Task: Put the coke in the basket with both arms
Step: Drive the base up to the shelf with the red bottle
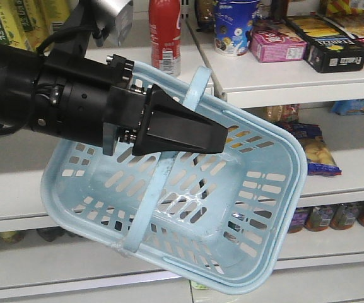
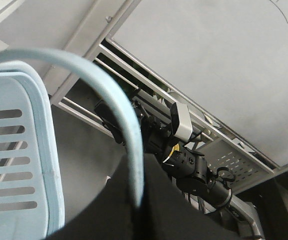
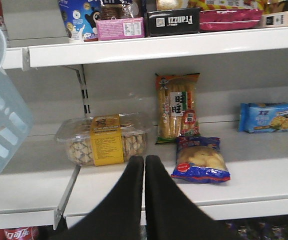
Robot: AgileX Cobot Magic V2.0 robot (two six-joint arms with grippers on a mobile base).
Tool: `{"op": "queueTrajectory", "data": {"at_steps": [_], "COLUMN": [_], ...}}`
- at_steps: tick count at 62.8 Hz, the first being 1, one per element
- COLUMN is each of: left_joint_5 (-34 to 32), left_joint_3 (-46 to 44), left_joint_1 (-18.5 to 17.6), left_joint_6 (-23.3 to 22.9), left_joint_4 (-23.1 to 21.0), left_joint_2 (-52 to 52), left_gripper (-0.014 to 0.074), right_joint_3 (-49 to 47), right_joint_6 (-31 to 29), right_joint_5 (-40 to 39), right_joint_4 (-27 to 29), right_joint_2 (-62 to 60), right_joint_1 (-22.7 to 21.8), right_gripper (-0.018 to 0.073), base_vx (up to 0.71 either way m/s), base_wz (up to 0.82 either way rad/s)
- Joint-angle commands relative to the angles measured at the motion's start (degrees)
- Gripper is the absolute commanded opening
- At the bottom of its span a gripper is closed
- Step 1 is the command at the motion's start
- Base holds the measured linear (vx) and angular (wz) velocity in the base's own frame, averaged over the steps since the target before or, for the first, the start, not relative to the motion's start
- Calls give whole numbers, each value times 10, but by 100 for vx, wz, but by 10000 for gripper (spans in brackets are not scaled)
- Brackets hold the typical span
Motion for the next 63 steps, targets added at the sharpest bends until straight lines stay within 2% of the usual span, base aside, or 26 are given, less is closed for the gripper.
{"op": "queueTrajectory", "data": {"at_steps": [1,63], "left_joint_5": [-7,-7], "left_joint_3": [-14,-14], "left_joint_1": [-3,-3], "left_joint_6": [6,6], "left_joint_4": [-51,-51], "left_joint_2": [-24,-24], "left_gripper": [-6,-6], "right_joint_3": [5,5], "right_joint_6": [-1,-1], "right_joint_5": [-42,-42], "right_joint_4": [-5,-5], "right_joint_2": [-7,-7], "right_joint_1": [-3,-3], "right_gripper": [-5,-5], "base_vx": [8,5], "base_wz": [32,13]}}
